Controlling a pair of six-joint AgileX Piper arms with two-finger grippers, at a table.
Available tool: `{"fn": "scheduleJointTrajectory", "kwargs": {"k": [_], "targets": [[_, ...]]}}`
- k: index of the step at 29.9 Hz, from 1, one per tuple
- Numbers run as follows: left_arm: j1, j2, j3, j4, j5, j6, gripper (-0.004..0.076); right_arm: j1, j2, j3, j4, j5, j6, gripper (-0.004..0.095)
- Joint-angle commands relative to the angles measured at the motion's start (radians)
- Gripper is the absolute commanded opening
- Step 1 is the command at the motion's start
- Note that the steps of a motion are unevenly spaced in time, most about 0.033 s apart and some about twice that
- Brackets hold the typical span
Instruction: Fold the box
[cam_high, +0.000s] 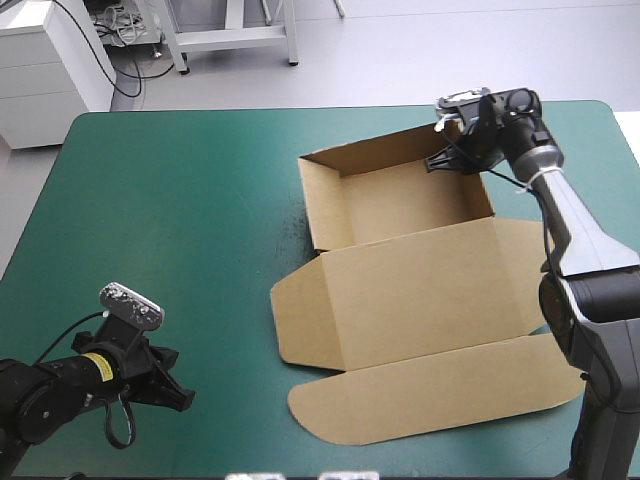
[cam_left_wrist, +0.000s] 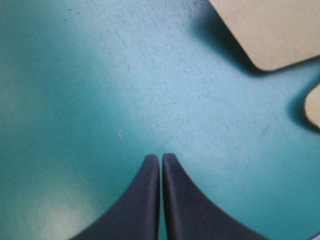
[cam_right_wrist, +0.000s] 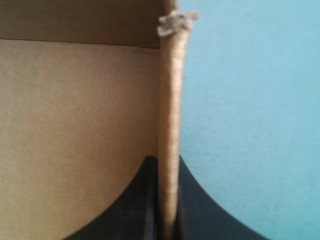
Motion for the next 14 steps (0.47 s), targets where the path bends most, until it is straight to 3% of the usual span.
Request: {"fn": "scheduleJointTrajectory", "kwargs": {"k": [1, 14], "targets": [[-0.001, -0.004, -0.027, -0.013, -0.072, -0.003, -0.0008, -0.116, -0.072, -0.036, -0.028, -0.043, -0.016, -0.0021], [-0.001, -0.004, -0.027, -0.013, -0.067, 0.0, -0.0008, -0.472, -0.07, -0.036, 0.03, -0.088, -0.004, -0.0021]]}}
